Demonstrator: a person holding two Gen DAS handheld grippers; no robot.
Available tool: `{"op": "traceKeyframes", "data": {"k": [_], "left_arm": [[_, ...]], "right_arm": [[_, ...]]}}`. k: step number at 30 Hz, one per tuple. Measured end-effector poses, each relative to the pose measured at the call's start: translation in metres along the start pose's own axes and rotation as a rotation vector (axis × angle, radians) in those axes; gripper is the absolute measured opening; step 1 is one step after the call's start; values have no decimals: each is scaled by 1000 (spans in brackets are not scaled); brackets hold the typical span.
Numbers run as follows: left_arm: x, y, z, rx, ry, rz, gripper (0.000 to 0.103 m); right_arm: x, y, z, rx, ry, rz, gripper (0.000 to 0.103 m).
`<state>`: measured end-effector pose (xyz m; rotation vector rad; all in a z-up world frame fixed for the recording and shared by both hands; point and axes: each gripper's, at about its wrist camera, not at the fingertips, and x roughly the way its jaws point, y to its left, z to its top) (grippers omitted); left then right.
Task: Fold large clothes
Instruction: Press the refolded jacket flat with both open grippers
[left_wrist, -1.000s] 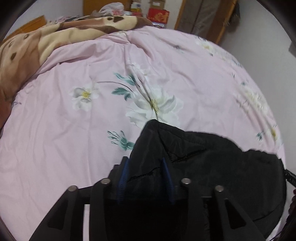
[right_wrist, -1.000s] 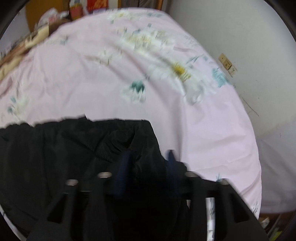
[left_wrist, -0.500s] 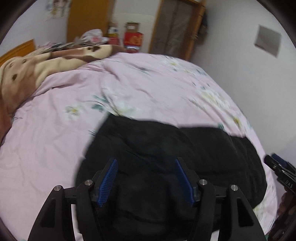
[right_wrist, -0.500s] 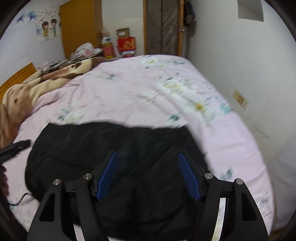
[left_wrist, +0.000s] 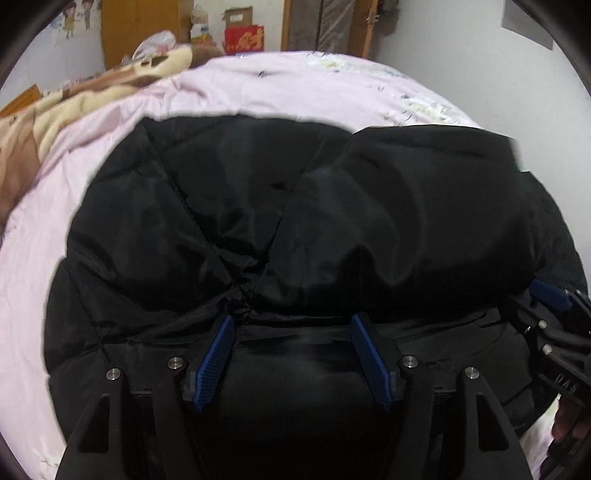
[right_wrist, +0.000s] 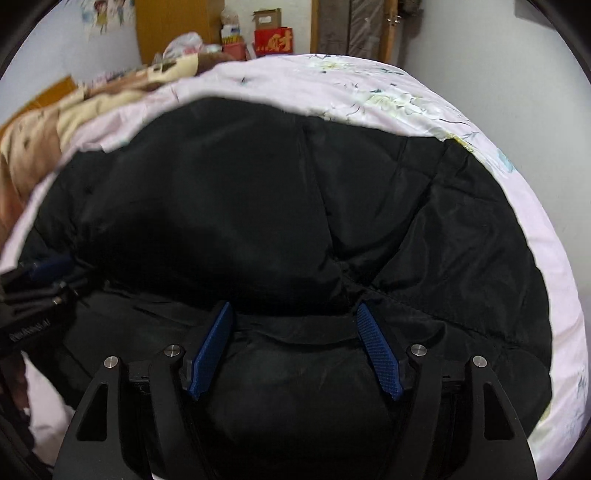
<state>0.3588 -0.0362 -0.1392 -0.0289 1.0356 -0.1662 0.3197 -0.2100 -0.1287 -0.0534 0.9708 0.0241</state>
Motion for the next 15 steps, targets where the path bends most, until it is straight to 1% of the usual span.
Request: {"op": "traceKeyframes", "data": {"k": [2, 3, 5, 9, 11, 13, 14, 15], "left_arm": [[7, 0, -2, -3, 0, 2, 66], [11, 0, -3, 6, -5, 5, 66], [17, 1, -6, 12, -4, 4, 66], [14, 2, -7, -9, -8, 8, 66], [4, 6, -6, -20, -30, -19, 66], [-12, 13, -7, -29, -46, -54, 66], [-21, 16, -6, -24, -53, -48, 66], [-32, 20, -7, -13, -70, -14, 66]], "right_arm": [[10, -3, -1, 26, 28, 2, 70], [13, -5, -2, 32, 28, 7, 70], [19, -5, -4, 22, 42, 8, 70], [20, -5, -7, 26, 37, 3, 70], [12, -5, -6, 27, 17, 15, 70], [-5, -8, -4, 15, -1, 39, 70], [-18, -11, -4, 17, -18, 47, 70], [-29, -15, -5, 21, -40, 41, 70]]}}
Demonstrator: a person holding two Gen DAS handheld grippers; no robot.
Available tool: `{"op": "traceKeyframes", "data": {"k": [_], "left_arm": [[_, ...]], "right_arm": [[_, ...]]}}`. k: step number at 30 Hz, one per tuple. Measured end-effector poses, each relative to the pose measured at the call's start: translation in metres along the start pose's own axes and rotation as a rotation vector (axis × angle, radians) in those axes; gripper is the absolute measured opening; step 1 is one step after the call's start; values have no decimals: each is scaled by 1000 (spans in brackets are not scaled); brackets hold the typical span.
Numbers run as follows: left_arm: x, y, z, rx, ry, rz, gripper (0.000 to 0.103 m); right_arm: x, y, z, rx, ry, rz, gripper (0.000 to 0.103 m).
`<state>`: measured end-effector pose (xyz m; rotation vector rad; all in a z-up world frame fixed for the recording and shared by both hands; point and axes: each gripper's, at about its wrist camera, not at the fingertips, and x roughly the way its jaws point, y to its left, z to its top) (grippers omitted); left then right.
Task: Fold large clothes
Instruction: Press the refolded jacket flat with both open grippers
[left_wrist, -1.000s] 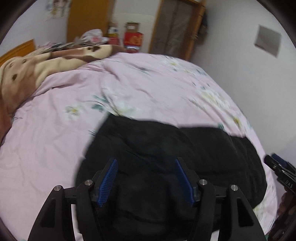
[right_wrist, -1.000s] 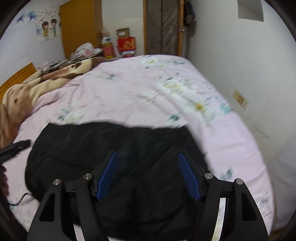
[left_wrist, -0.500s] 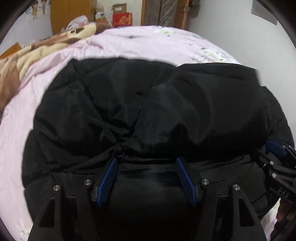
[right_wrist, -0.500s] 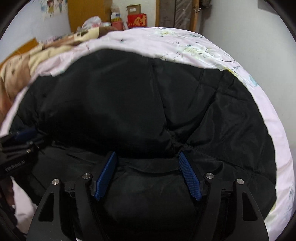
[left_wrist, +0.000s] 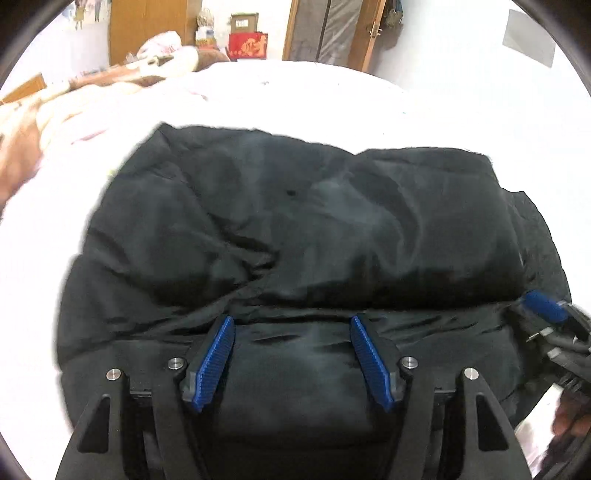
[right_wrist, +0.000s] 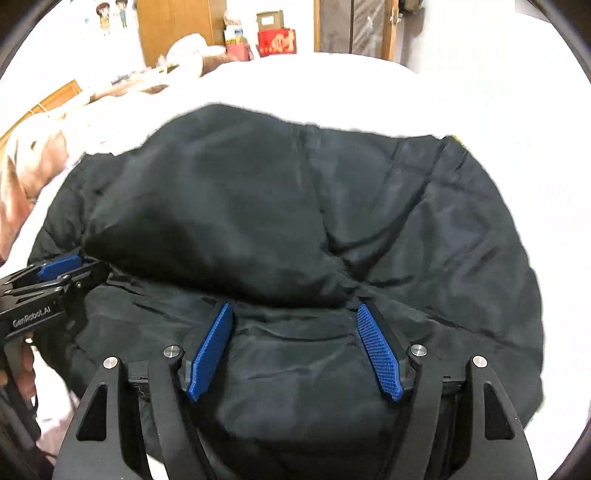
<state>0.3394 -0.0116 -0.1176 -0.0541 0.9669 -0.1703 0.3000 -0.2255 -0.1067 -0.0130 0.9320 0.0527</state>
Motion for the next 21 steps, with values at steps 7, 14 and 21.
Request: {"op": "traceKeyframes", "data": {"k": [7, 14, 21], "left_arm": [[-18, 37, -7, 10, -49, 124, 66], [28, 46, -13, 23, 18, 165, 68], [43, 48, -21, 14, 25, 159, 68]], "right_arm": [[-34, -46, -8, 32, -90, -117, 70], [14, -63, -26, 10, 21, -128, 72], [36, -53, -34, 21, 33, -151, 74]]}}
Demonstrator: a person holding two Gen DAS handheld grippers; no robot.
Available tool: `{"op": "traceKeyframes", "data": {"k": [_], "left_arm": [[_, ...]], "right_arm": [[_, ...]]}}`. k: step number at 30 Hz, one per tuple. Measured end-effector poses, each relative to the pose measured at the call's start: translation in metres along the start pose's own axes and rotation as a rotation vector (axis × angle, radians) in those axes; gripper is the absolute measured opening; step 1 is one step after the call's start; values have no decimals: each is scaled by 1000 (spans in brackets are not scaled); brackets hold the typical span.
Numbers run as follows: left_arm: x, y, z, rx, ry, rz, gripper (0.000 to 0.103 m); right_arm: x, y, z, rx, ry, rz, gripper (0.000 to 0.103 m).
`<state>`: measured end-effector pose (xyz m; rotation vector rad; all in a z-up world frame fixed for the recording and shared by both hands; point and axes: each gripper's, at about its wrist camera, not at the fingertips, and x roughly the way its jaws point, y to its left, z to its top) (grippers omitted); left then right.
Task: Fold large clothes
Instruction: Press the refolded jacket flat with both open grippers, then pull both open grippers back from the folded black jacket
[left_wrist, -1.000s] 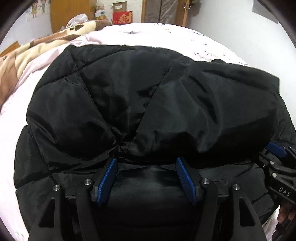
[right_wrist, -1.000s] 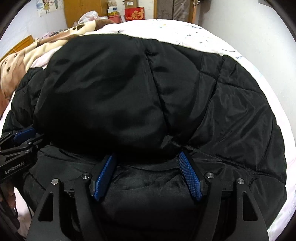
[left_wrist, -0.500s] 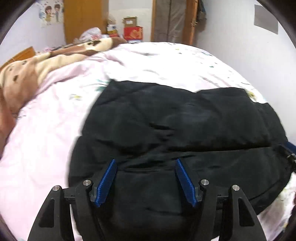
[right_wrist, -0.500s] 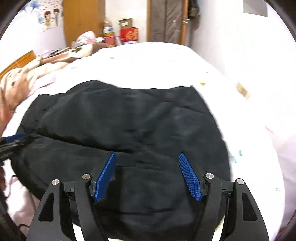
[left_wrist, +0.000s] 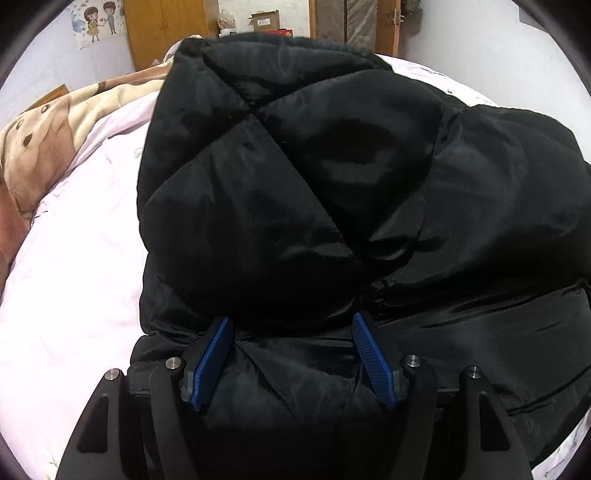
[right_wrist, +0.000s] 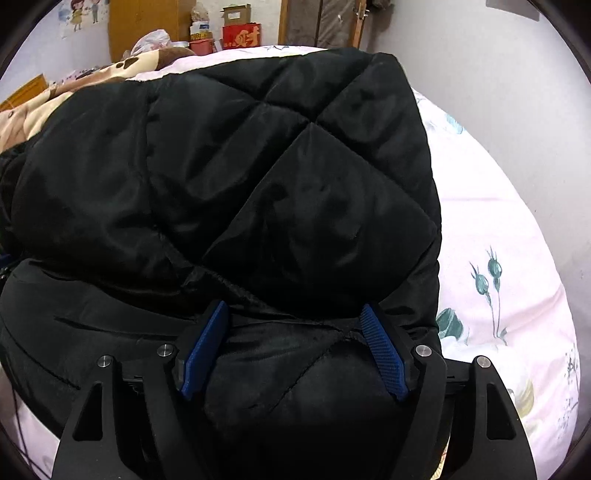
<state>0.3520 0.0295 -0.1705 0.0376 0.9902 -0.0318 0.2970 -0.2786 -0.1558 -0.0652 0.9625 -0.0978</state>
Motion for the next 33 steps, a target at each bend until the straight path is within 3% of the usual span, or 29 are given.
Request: {"op": "traceKeyframes", "data": {"k": [7, 9, 19, 27, 33], "left_arm": [[-3, 0, 2, 8, 8, 3, 67], [-6, 6, 16, 7, 7, 15, 67], [-51, 13, 34, 19, -33, -39, 67], [-74, 34, 40, 32, -69, 14, 67], [-64, 69, 36, -37, -29, 42, 67]], "right_arm": [[1, -12, -1, 11, 19, 32, 74], [-5, -13, 0, 8, 20, 29, 74], [-45, -23, 19, 21, -30, 73, 74], [-71, -44, 24, 26, -77, 42, 75], [-86, -68, 11, 68, -83, 4, 75]]}}
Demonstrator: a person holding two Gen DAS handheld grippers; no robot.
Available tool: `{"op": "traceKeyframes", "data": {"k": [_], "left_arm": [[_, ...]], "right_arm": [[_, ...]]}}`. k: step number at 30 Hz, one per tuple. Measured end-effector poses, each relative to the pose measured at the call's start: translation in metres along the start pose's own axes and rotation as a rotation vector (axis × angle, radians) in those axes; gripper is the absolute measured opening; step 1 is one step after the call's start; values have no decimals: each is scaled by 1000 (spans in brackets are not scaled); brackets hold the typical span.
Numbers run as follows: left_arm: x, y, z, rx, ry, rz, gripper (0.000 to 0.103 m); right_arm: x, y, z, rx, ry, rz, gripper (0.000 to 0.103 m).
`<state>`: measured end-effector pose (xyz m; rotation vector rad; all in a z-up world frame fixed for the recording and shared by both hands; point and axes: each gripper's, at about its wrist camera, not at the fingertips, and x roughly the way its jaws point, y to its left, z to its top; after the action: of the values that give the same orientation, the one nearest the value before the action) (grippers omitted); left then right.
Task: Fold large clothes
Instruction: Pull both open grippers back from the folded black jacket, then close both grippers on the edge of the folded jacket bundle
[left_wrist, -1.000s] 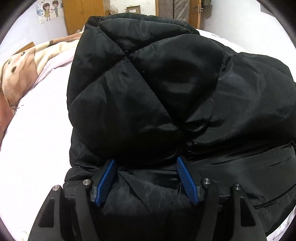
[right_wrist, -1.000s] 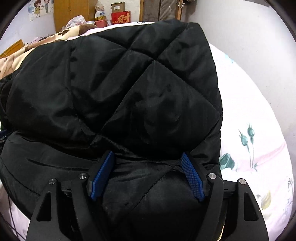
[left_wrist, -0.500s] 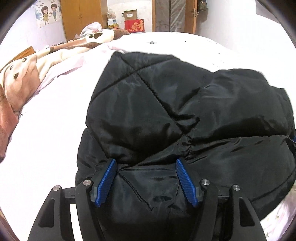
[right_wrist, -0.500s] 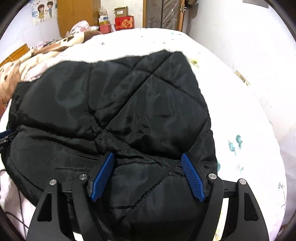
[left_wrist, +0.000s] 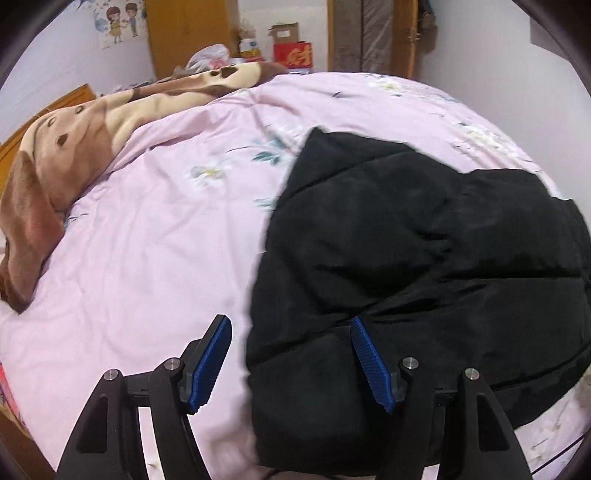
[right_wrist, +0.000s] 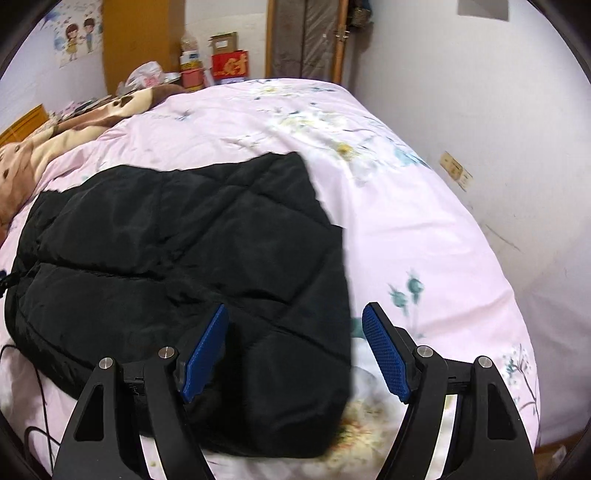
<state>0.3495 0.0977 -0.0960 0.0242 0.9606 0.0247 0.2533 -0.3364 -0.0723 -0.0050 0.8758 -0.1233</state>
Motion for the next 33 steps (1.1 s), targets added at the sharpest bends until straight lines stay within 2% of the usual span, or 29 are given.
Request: {"op": "traceKeyframes", "data": {"k": [1, 3, 5, 9, 11, 15, 17, 19, 21, 24, 27, 33], "left_arm": [[3, 8, 1, -1, 12, 3, 67], [10, 20, 1, -8, 23, -47, 71], [16, 23, 6, -8, 43, -75, 81], [25, 26, 6, -28, 82, -145, 82], [37, 24, 9, -21, 136, -219, 88], [58, 22, 15, -12, 212, -301, 91], [69, 16, 16, 4, 253, -334, 96], [78, 10, 17, 35, 265, -320, 102], [87, 3, 16, 66, 288, -324, 103], [100, -4, 15, 58, 335, -363, 103], [111, -8, 13, 51, 363, -380, 103], [123, -10, 12, 13, 397, -418, 103]], "right_arm": [[1, -4, 0, 13, 9, 4, 75], [4, -15, -1, 42, 27, 9, 75], [9, -23, 0, 49, 49, 20, 75], [25, -25, 3, 62, 88, 65, 78], [32, -30, 1, 75, 110, 106, 78], [51, -33, 3, 96, 154, 172, 79], [60, -34, 5, 84, 172, 213, 80], [68, -36, 6, 96, 187, 249, 80], [78, -37, 7, 103, 209, 291, 82], [93, -33, 8, 97, 237, 331, 91], [102, -25, 10, 77, 251, 374, 95], [118, -16, 13, 67, 291, 442, 96]]}}
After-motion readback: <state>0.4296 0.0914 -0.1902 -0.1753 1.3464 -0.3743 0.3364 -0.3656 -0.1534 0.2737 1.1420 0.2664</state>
